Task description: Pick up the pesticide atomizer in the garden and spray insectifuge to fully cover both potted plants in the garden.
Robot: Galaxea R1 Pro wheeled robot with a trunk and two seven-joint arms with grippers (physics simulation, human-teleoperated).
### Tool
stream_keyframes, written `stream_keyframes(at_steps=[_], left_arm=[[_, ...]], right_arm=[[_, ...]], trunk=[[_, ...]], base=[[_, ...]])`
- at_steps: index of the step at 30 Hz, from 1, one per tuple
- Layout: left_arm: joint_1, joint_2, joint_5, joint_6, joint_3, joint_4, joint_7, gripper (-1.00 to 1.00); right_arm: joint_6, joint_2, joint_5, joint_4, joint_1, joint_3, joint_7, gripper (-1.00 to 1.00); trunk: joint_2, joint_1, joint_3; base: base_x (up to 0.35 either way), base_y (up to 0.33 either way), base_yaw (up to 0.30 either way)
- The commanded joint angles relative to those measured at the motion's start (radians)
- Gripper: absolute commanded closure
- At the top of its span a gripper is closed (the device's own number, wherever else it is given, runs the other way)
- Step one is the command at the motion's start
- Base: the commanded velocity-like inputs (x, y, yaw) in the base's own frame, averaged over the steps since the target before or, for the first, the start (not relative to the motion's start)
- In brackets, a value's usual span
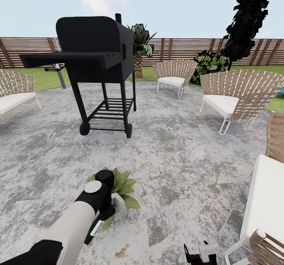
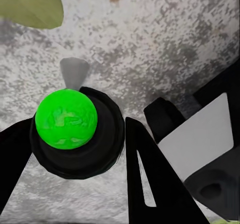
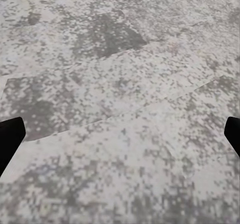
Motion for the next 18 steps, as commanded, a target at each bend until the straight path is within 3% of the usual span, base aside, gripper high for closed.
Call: stream_keyframes(at_steps=[1, 11, 15, 18], left_arm=[[0.0, 0.0, -0.009, 0.017, -0.001, 0.0, -0.004, 1.0], [0.047, 0.001, 0.012, 0.03, 0.012, -0.002, 0.007, 1.0], [0.049, -0.01, 0.073, 0.032, 0.017, -0.041, 0.008, 1.0], [0.048, -0.01, 0.096, 0.033, 0.015, -0.058, 0.008, 1.0]], right_arm=[[-0.003, 0.0, -0.008, 0.0, 0.0, 0.009, -0.003, -1.0], [-0.002, 0.0, -0.008, 0.0, 0.0, 0.009, -0.003, -1.0], [-0.002, 0.0, -0.008, 0.0, 0.0, 0.009, -0.003, -1.0], [-0.002, 0.0, -0.008, 0.0, 0.0, 0.009, -0.003, -1.0]], trunk=[[0.0, 0.0, -0.001], [0.0, 0.0, -0.001], [0.0, 0.0, -0.001], [0.0, 0.0, -0.001]], base=[[0.0, 0.0, 0.0], [0.0, 0.0, 0.0], [0.0, 0.0, 0.0], [0.0, 0.0, 0.0]])
